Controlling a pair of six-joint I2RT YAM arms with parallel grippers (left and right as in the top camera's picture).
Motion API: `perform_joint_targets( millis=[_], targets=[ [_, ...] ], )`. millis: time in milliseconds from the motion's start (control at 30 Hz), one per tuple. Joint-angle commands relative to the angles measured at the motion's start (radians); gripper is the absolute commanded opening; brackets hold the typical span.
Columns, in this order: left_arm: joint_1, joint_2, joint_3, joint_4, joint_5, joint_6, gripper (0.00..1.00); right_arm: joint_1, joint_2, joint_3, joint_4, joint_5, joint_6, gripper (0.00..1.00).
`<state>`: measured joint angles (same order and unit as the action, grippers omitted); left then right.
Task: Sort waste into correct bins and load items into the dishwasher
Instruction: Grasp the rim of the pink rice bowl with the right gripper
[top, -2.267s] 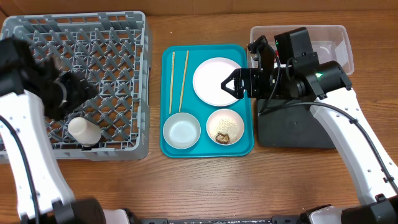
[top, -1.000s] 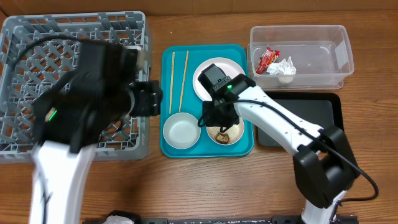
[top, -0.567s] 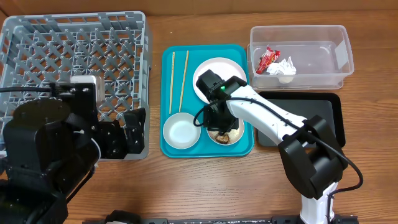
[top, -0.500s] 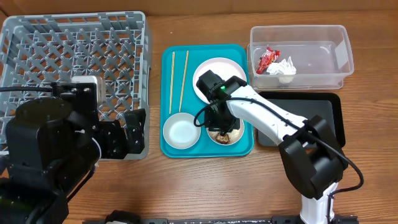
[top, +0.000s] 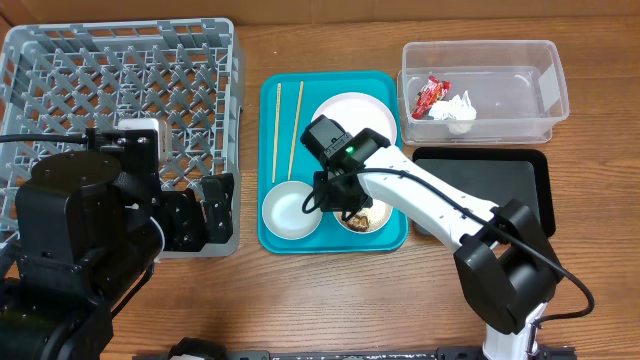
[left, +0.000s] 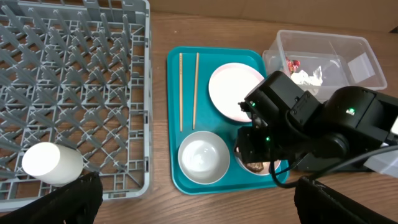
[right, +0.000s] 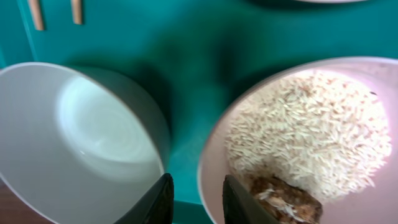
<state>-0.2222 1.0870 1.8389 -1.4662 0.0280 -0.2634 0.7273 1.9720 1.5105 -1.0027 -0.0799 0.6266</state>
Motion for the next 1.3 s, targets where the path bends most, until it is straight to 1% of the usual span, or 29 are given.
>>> perform_joint_targets(
  millis=[0, 167, 333, 433, 533, 567, 700, 800, 967, 1067, 1133, 1267],
  targets=[
    [0.001, -0.001, 0.003, 0.005, -0.013, -0.013, 1.00, 0.004, 0.019, -0.019, 0.017, 0.012, 0.035, 0.28],
    [0.001, -0.001, 0.003, -0.004, -0.012, -0.014, 1.00, 0.003, 0.067, -0.019, 0.018, 0.012, 0.050, 0.28],
    [0.001, -0.001, 0.003, -0.004, -0.010, -0.014, 1.00, 0.000, 0.076, -0.019, 0.025, 0.021, 0.057, 0.16],
    [0.001, -0.001, 0.003, -0.004, -0.010, -0.014, 1.00, -0.001, 0.077, -0.019, 0.025, 0.052, 0.068, 0.15],
    [0.001, -0.001, 0.003, -0.008, -0.010, -0.014, 1.00, -0.002, 0.081, -0.019, 0.021, 0.063, 0.082, 0.04],
    [0.001, -0.001, 0.003, -0.008, -0.010, -0.014, 1.00, -0.002, 0.081, -0.019, 0.018, 0.062, 0.082, 0.04],
    [0.001, -0.001, 0.003, -0.008, -0.010, -0.013, 1.00, -0.002, 0.080, -0.005, -0.002, 0.072, 0.080, 0.04],
    [0.001, -0.001, 0.003, -0.008, -0.010, -0.013, 1.00, -0.002, 0.074, 0.032, -0.058, 0.124, 0.081, 0.04],
    [0.001, -0.001, 0.003, -0.008, -0.010, -0.013, 1.00, -0.002, 0.013, 0.095, -0.114, 0.146, 0.069, 0.04],
    [0.001, -0.001, 0.003, -0.008, -0.010, -0.013, 1.00, -0.009, -0.058, 0.108, -0.114, 0.121, 0.028, 0.04],
    [0.001, -0.001, 0.003, -0.008, -0.010, -0.013, 1.00, -0.024, -0.100, 0.108, -0.118, 0.101, 0.028, 0.04],
    [0.001, -0.001, 0.003, -0.008, -0.010, -0.013, 1.00, -0.092, -0.156, 0.108, -0.122, -0.017, -0.002, 0.04]
  ],
)
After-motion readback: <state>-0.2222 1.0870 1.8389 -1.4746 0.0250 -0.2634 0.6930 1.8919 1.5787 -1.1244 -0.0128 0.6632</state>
